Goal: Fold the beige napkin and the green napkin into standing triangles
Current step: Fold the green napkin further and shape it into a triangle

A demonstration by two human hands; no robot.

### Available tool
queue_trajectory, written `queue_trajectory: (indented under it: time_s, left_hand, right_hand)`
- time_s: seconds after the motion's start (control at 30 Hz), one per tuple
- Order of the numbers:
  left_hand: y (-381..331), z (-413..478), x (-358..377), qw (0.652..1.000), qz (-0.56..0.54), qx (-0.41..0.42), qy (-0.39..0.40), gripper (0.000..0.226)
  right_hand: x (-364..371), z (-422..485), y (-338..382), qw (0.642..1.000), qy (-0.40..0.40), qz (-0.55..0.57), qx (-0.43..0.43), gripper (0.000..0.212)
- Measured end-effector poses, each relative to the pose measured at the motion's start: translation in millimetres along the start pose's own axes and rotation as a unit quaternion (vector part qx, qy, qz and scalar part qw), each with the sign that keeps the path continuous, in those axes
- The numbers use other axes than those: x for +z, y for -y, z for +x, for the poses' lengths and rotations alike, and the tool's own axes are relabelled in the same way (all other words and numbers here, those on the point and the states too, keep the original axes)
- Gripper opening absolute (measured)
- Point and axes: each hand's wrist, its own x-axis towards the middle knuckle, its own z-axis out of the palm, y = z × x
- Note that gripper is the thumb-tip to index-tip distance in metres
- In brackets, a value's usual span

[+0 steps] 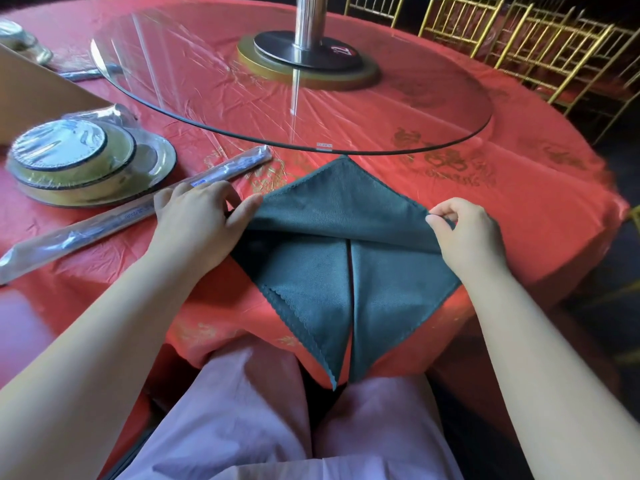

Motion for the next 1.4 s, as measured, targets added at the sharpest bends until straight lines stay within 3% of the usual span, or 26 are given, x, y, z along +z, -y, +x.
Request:
queue_trajectory:
  time_s: [0.1, 0.17, 0.23, 0.37, 0.53, 0.77, 0.83, 0.9, 0.97, 1.03, 1.17, 1.4]
  left_hand:
    - [-5, -1, 0, 1.000, 0.015, -0.004, 0.003, 0.050]
    - [-6, -1, 2, 1.000, 0.000, 0.003, -0.001, 0.039]
    - [-6, -1, 2, 0.998, -0.063, 0.026, -0.003, 0.025]
    - [-5, 2, -1, 0.987, -0.156, 0.019, 0.019, 0.022]
    - [-5, 13, 2, 0.993, -0.108, -0.036, 0.029, 0.023]
    - [-8, 14, -3, 0.996, -0.046, -0.030, 0.069, 0.024]
    - [-9, 17, -6, 0.998, -0.040, 0.002, 0.053, 0.028]
    - [-20, 22, -6, 0.993, -0.051, 0.092, 0.056, 0.031]
    - [-43, 28, 4, 0.971, -0.070, 0.208, 0.100, 0.033]
    - [-74, 31, 17, 0.957, -0.067, 0.241, 0.146, 0.039]
    - [-98, 32, 46, 0.953, 0.073, 0.152, 0.251, 0.062]
    - [-94, 21, 49, 0.956, 0.096, 0.131, 0.242, 0.069]
  right_hand:
    - [0, 2, 3, 0.999, 0.002, -0.041, -0.011, 0.007]
    - [4, 1, 2, 0.998, -0.009, -0.058, -0.011, 0.008]
    - [7, -1, 1, 0.998, -0.019, -0.059, -0.006, 0.008]
    - [8, -1, 0, 0.998, -0.024, -0.056, 0.000, 0.008]
    - [8, -1, 0, 0.998, -0.024, -0.053, 0.004, 0.008]
    - [9, 2, 3, 0.996, 0.015, -0.087, 0.007, 0.010]
    - [9, 1, 3, 0.996, 0.010, -0.087, 0.007, 0.009]
    - [10, 1, 4, 0.996, 0.002, -0.085, 0.008, 0.009]
    - [10, 0, 4, 0.996, 0.000, -0.086, 0.011, 0.009]
    - [9, 0, 4, 0.996, -0.004, -0.088, 0.012, 0.009]
    - [8, -3, 4, 0.993, -0.018, -0.119, 0.009, 0.012]
    - [-7, 1, -12, 0.972, -0.024, -0.235, -0.011, 0.024]
